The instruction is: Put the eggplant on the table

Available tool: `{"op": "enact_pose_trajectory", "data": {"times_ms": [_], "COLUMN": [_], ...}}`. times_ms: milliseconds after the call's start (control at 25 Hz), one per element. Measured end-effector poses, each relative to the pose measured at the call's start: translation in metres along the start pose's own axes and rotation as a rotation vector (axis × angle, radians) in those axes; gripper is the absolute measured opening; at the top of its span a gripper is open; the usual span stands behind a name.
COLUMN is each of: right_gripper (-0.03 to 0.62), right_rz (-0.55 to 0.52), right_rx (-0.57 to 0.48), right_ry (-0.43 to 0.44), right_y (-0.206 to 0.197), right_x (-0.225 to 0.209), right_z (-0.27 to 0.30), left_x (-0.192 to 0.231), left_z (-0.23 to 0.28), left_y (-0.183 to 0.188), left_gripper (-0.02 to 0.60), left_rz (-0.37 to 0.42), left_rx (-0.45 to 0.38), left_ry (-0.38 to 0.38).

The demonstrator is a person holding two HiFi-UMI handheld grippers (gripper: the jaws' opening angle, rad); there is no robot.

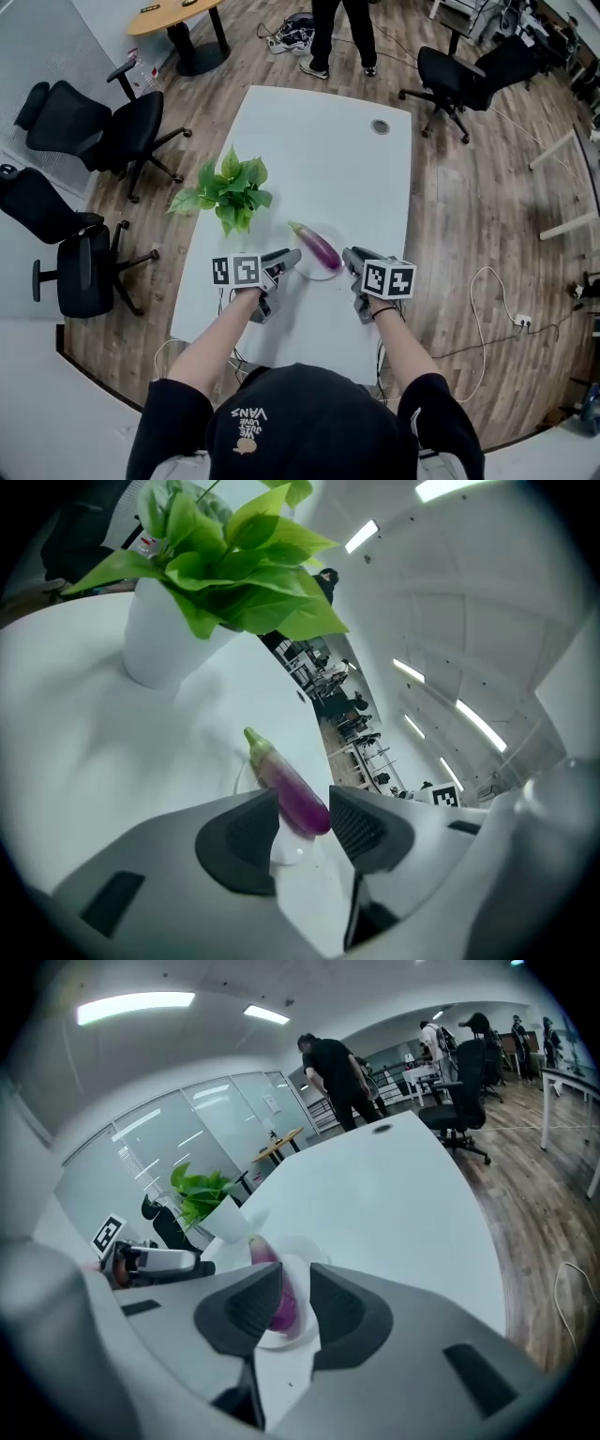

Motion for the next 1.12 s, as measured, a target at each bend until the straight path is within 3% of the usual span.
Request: {"op": "enact_pose_trajectory", "data": {"times_ms": [280, 440, 720, 1120], "right_gripper": [0.066, 0.051, 0.033, 0.02], "right_rz": [-0.097, -0.126, -0.286, -0.354], "right_rx": [-0.07, -0.117, -0.239, -0.259], "right_ry": [0.024, 0.046, 0.032, 0.031], "right_y": [-0.003, -0.007, -0.014, -0.044], "right_x": [0.024, 0.036, 0.057, 0.077], "right_z": [-0.025, -0.041, -0.074, -0.106], "left_x": [-0.025, -0.041, -0.071, -0.084], "left_z": [-0.02, -0.033, -0.053, -0.074], "left_y": [-0.005, -0.011, -0.026, -0.061], "left_gripper": [0.067, 0.031, 0.017, 0.011], "left_rz": [0.173, 0.269, 0.451, 0.5], "left_rx": [-0.092, -0.148, -0.232, -0.256], "left_ry": [-0.013, -0.003, 0.013, 0.008]}}
Point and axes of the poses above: the fingertips, and each gripper's own axes: z forward along the fingers, x to its left, y out of its top, the point moved 9 cm from there along -z, backward along the fingers, and after that the axes turned 2 degrees about y, right-handed, at the moved point
